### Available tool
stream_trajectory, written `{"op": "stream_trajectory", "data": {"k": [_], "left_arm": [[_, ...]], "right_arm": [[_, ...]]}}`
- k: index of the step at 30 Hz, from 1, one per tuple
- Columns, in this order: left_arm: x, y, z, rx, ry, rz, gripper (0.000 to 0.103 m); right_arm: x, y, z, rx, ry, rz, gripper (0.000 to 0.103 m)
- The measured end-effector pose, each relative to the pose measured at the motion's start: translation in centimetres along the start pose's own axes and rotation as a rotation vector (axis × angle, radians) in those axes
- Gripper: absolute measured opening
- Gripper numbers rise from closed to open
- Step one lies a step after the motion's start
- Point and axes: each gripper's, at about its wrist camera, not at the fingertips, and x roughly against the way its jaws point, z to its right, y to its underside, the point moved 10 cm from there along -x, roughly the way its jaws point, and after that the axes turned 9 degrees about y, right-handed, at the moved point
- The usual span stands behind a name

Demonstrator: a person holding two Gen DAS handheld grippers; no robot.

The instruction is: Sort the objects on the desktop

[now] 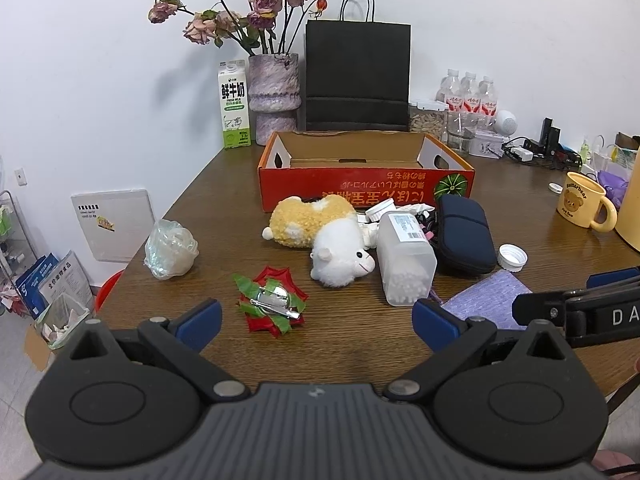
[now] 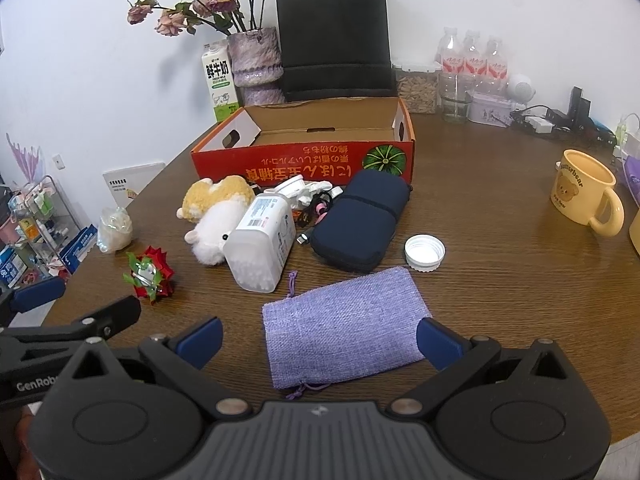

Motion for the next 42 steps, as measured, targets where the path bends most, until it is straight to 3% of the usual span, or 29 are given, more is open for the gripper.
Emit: {"op": "stream_trajectory", "data": {"k": [8,18,34,42], "left_arm": [[-1.0,0.2,-0.7,0.016,-0.011,-0.01,0.103],[-2.7,1.0,-1.9,0.029,-0.028,0.001,0.103],[-6.3,2.5,-4.2,0.067,-0.046,-0.027,0.103],[-9.1,1.8,-5.8,0.055,-0.084,-0.036,0.103]], "right_arm": [[-1.1,0.2,0.0,-0.005,-0.014,-0.03,0.103],[-3.3,0.9,0.2,0.002,-0.092,-0.014,0.103],[-8.4,2.5,-1.0,0.13,-0.068,0.026,0.103],[-10.0,1.8,-1.0,0.155,-0.006,0.076,0.103]]}}
